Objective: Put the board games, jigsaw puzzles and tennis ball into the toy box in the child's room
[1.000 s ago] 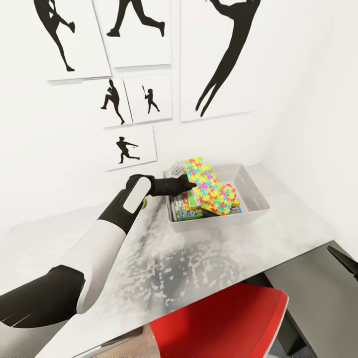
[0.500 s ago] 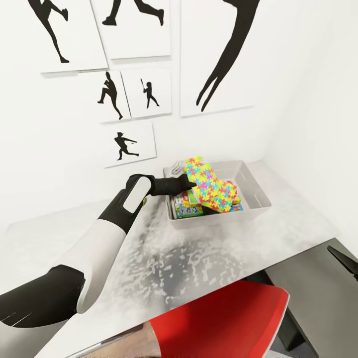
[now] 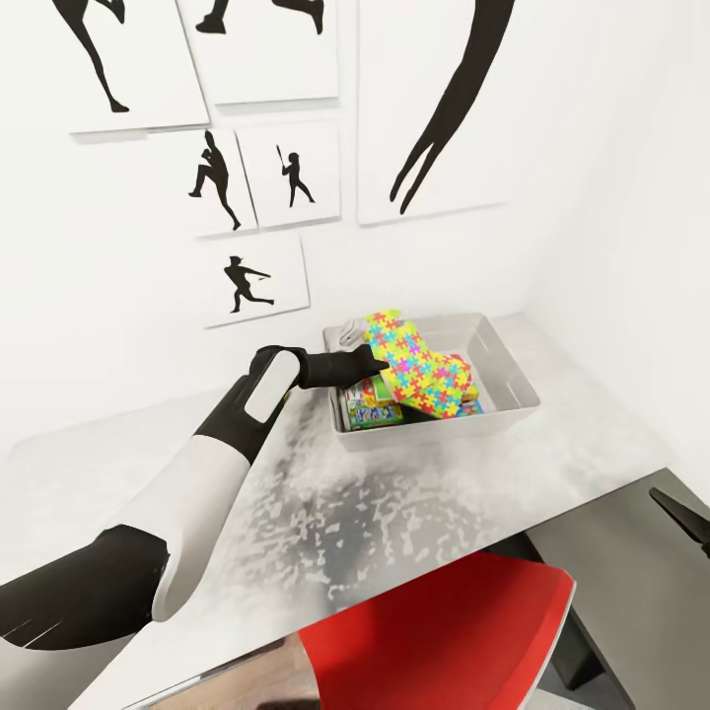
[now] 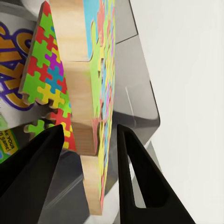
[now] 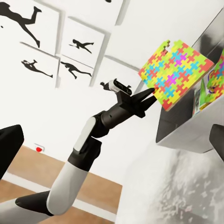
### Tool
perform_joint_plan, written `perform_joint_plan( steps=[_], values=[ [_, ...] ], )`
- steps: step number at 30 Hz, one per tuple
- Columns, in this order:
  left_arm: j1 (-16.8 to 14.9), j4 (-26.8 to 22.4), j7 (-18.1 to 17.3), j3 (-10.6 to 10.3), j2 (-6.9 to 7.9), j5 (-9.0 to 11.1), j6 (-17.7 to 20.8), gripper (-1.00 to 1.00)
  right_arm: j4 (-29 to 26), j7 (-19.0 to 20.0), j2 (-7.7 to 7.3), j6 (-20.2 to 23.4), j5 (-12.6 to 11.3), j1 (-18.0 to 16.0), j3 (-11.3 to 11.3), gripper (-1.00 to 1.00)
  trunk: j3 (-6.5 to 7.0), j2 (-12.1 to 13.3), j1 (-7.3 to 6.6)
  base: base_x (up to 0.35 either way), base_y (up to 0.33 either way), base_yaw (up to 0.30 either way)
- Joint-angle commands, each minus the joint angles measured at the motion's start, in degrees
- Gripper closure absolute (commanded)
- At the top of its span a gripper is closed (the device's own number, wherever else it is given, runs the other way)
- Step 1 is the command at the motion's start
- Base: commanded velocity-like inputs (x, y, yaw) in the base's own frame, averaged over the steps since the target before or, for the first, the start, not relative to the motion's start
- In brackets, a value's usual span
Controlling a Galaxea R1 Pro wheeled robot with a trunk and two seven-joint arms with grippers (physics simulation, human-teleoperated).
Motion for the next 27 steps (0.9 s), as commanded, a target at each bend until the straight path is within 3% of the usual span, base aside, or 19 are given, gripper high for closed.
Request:
perform_joint_plan(
  steps=[1, 27],
  values=[
    [0.0, 0.0, -0.3, 0.0, -0.01, -0.3, 0.1, 1.00, 0.0, 0.1, 0.09, 0.3, 0.0, 0.0, 0.0, -1.00, -0.09, -0.1, 0.03, 0.000, 0.000, 0.000],
    [0.0, 0.5, -0.3, 0.0, -0.01, -0.4, 0.1, 1.00, 0.4, 0.1, 0.74, 0.3, 0.0, 0.0, -0.1, -1.00, -0.10, -0.1, 0.03, 0.000, 0.000, 0.000]
  ],
)
